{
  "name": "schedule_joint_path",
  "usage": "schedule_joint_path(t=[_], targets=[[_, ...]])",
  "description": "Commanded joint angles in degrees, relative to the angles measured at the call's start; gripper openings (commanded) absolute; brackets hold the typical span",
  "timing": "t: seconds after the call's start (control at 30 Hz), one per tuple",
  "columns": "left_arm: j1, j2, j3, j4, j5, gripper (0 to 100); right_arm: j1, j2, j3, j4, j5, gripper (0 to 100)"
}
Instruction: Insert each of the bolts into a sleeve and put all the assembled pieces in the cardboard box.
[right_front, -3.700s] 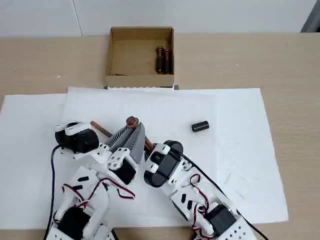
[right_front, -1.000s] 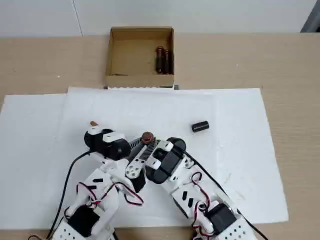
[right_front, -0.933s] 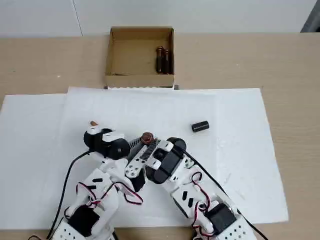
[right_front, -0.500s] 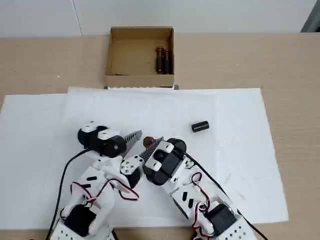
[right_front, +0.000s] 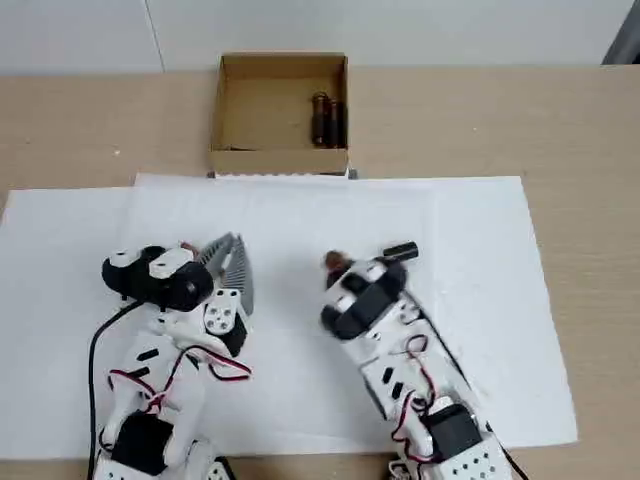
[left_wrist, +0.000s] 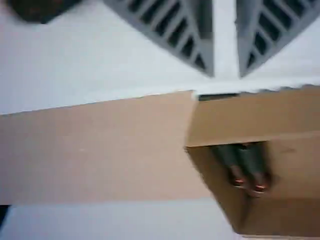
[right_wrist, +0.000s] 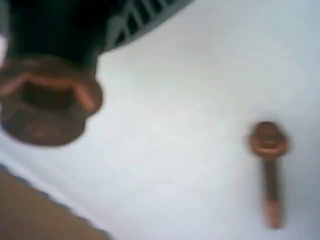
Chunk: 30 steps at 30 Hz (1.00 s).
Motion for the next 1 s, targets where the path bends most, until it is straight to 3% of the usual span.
schedule_joint_path(t=[0.0, 0.2, 0.4, 0.6, 0.77, 0.97], targets=[[-3.25, -0.35, 2.86, -0.09, -3.78, 1, 6.73, -0.84, -0.62, 1.01, -5.54, 0.2], [-9.41, -0.35, 10.07, -0.18, -7.91, 1, 9.71, -0.66, -13.89, 16.84, -12.40, 0.3], [-13.19, -0.26, 10.42, 0.09, -7.91, 1, 9.80, 8.48, -22.51, 16.22, -12.84, 0.2], [-13.19, -0.18, 10.42, 0.18, -7.74, 1, 9.89, 34.77, -41.85, 12.35, -18.37, 0.3], [-13.27, -0.09, 10.42, 0.18, -7.65, 1, 10.77, 59.21, -60.66, 11.65, -18.64, 0.3], [-12.92, -0.09, 10.42, 0.18, -7.56, 1, 12.70, 84.00, -80.62, 3.91, -18.11, 0.3]])
